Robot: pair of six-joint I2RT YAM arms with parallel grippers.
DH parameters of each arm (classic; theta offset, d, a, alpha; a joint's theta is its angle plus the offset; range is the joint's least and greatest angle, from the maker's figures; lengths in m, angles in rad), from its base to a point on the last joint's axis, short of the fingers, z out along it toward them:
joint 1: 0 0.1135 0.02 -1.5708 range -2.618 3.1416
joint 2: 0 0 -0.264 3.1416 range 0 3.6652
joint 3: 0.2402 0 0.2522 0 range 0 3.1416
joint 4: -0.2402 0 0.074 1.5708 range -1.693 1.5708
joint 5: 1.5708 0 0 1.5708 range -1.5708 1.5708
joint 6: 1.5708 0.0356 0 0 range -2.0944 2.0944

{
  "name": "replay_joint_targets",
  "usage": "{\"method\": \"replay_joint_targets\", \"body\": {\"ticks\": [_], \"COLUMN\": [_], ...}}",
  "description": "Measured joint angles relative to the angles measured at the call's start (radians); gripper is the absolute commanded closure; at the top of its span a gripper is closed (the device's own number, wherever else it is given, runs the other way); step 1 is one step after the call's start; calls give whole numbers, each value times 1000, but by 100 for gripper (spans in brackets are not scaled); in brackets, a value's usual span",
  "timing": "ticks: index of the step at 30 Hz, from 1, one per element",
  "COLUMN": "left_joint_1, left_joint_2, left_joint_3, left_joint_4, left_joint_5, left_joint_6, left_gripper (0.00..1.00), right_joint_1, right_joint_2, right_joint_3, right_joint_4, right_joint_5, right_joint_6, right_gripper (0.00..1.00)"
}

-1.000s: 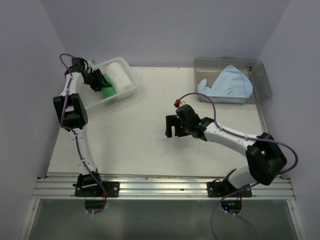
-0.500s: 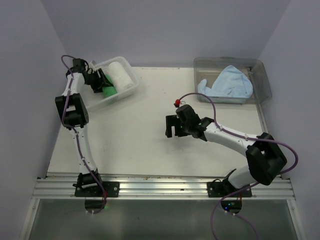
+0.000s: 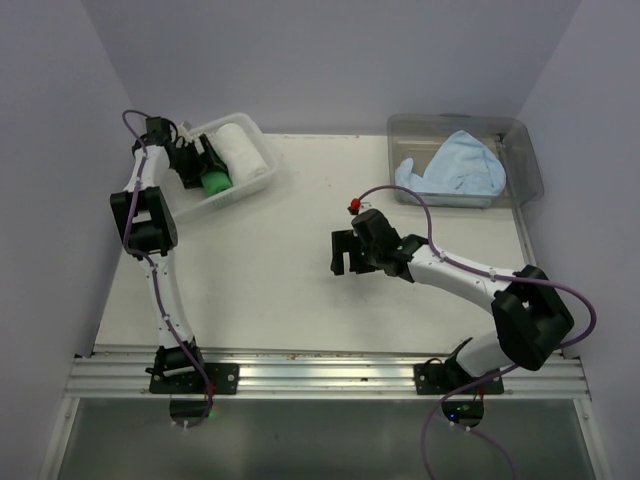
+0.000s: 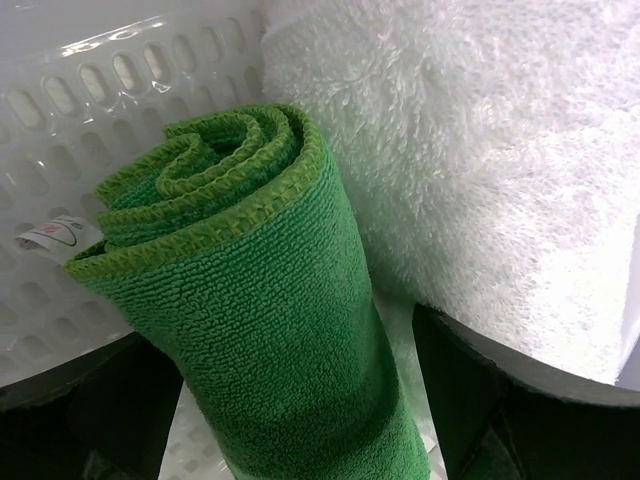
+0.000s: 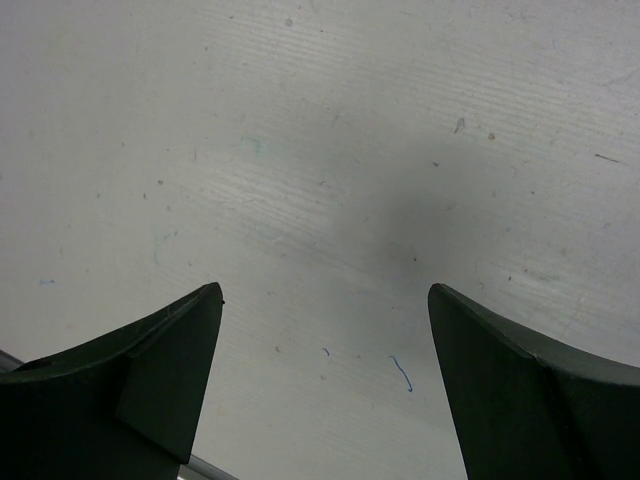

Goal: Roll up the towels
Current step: Place the rolled towel into the container

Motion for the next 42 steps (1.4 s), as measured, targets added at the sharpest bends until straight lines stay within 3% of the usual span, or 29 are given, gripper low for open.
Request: {"method": "replay_joint_targets", "body": {"ticks": [3, 28, 33, 36, 42], "left_joint_1": [0, 0, -9, -42, -294], "left_joint_2": [-11, -239, -415, -599, -996], "left_joint_3": [-8, -84, -129, -210, -478], "left_joint_4": [-1, -61, -108, -104, -5], "left_joint_5": [-18, -209, -341, -428, -521], "left_joint_6": [0, 16, 23, 23, 10], "left_gripper": [0, 0, 0, 0, 0], "right_joint_1": [0, 0, 0, 0, -1], "right_joint_2": [0, -69, -106, -125, -138], "right_joint_3": [0, -9, 14, 42, 106], "right_joint_4": [2, -23, -97, -140, -227], "right_joint_5": [0, 56, 192, 295, 477], "right_joint_6": [0, -22, -53, -52, -32], "right_gripper": [13, 12, 5, 1, 1]}}
